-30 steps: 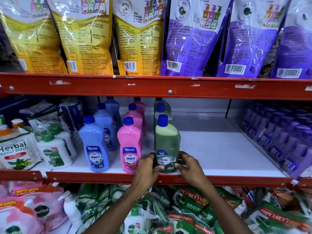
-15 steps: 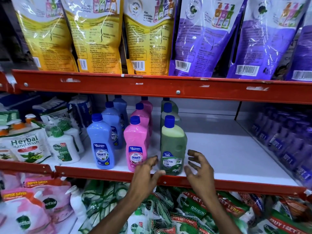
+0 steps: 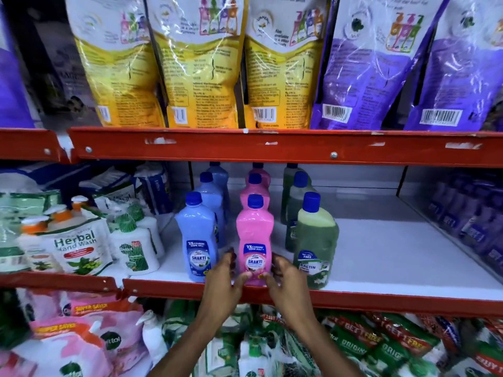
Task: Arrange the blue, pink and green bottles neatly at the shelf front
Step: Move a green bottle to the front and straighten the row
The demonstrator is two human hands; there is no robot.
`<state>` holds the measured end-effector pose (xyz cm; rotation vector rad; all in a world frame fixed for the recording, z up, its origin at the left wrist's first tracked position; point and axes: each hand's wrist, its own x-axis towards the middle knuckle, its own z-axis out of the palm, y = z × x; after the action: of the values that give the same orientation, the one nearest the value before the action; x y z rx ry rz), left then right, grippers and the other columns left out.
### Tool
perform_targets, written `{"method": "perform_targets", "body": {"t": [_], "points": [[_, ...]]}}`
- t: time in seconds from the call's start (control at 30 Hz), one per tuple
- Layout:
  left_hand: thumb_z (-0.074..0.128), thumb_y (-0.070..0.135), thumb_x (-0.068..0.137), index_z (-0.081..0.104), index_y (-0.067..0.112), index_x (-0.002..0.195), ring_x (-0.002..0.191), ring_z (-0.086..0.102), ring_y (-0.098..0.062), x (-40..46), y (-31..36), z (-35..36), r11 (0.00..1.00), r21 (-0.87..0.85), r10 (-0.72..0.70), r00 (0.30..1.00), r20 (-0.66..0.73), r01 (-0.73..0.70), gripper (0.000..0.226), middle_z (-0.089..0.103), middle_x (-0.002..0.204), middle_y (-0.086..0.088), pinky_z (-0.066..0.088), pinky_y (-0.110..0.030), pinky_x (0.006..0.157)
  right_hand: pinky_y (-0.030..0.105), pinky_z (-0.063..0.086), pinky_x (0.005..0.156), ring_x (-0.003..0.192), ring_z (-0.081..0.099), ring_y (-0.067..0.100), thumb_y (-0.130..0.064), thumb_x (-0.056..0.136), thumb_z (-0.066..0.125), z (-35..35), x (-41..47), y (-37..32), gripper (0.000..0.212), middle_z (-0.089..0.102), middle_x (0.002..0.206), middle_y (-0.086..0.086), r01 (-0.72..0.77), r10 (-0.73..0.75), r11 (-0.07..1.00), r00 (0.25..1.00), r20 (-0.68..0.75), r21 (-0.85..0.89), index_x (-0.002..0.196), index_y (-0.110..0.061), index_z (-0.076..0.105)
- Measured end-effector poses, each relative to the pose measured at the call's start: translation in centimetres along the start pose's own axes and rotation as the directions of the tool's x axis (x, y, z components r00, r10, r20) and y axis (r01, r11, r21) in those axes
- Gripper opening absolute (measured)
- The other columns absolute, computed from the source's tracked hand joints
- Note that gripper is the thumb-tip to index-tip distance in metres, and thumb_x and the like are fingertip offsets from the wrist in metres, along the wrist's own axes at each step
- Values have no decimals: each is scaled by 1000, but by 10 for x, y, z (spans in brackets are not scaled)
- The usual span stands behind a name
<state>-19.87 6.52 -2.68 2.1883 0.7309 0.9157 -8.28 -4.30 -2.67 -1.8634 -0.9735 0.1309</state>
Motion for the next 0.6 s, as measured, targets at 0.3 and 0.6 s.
{"method": "perform_targets", "body": {"t": [0.3, 0.6], "points": [[74, 29, 82, 63, 16, 107, 90, 73, -15, 12, -10, 1, 1000, -19, 4, 999, 39, -3, 30, 78, 101, 0, 58, -27, 78, 29, 58, 90, 95, 70, 1, -13, 83, 71, 4, 1, -1, 34, 76, 108, -5, -57, 57, 998, 998, -5, -2, 116, -19, 67], [74, 28, 83, 65, 16, 111, 90, 73, -8, 9, -10, -3, 997, -80, 29, 998, 49, -25, 32, 77, 103, 5, 58, -19, 77, 33, 58, 93, 98, 69, -2, -11, 82, 72, 4, -2, -2, 41, 73, 113, -8, -58, 59, 997, 998, -15, 57, 122, -19, 64]]}}
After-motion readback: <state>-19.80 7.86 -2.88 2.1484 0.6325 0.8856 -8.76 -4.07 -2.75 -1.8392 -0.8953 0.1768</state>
